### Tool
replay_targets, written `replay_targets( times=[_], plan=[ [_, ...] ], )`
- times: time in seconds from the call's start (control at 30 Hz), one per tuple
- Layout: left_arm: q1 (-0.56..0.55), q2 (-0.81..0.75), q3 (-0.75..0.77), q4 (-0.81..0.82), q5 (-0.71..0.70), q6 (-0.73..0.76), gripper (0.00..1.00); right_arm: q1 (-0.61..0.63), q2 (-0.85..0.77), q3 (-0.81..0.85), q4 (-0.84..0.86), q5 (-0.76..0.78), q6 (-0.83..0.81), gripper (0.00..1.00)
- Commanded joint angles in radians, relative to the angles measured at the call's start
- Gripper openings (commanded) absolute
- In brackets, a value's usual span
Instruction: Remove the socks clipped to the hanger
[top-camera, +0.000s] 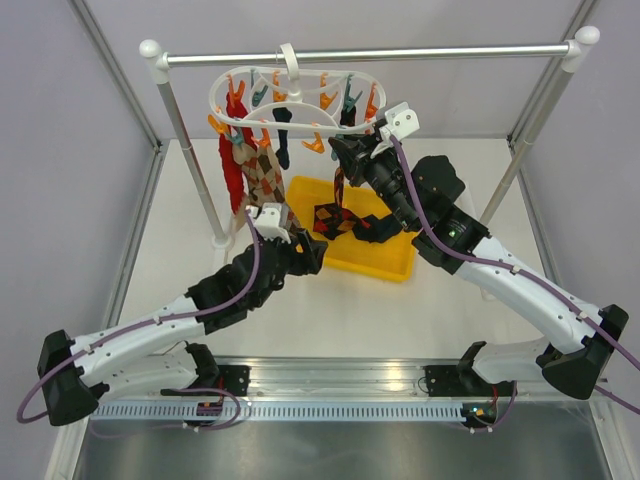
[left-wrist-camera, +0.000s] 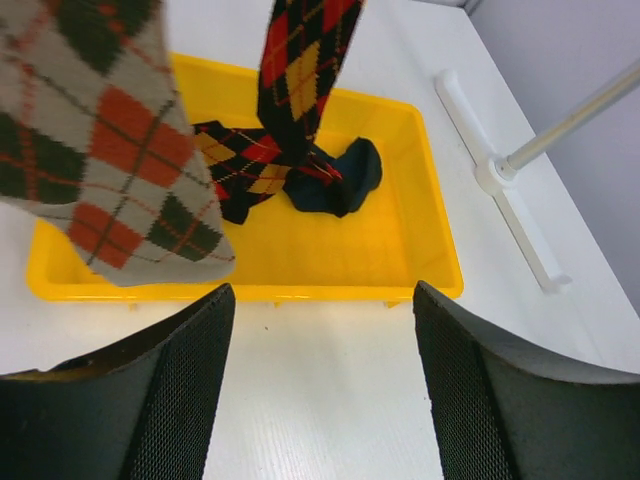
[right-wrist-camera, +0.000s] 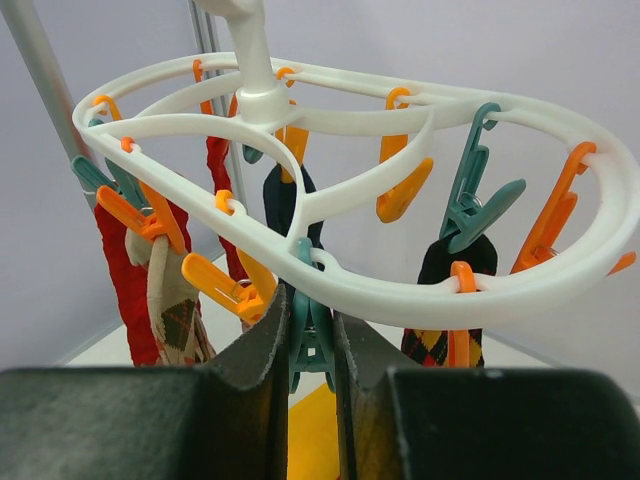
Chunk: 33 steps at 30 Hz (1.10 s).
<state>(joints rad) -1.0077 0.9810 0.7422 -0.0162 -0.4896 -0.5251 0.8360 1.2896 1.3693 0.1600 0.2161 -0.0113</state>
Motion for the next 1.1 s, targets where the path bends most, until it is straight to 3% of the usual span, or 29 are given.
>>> replay_targets(
  times=[0.0,0.3,0.57,1.07],
  plan=[
    [-0.003,-0.077,0.011,-0.099,-0.134,-0.052,0.75,0.005,-0.009,0.014,-0.008,0.009,0.011,0.09],
    [-0.002,-0.111,0.023,-0.232,-0.263,-0.113,0.76,0.005,-0.01,0.019,-0.013,0.003,0.011,0.09],
    [-0.002,0.056,0.088,-0.268,-0.368,-0.202,0.87,0.005,-0.004,0.028,-0.017,-0.006,0.037,0.09],
    [0.003,0.35,0.278,-0.28,-0.538,-0.219,0.91,0.005,0.008,0.043,-0.03,-0.021,0.05,0.1]
  ],
)
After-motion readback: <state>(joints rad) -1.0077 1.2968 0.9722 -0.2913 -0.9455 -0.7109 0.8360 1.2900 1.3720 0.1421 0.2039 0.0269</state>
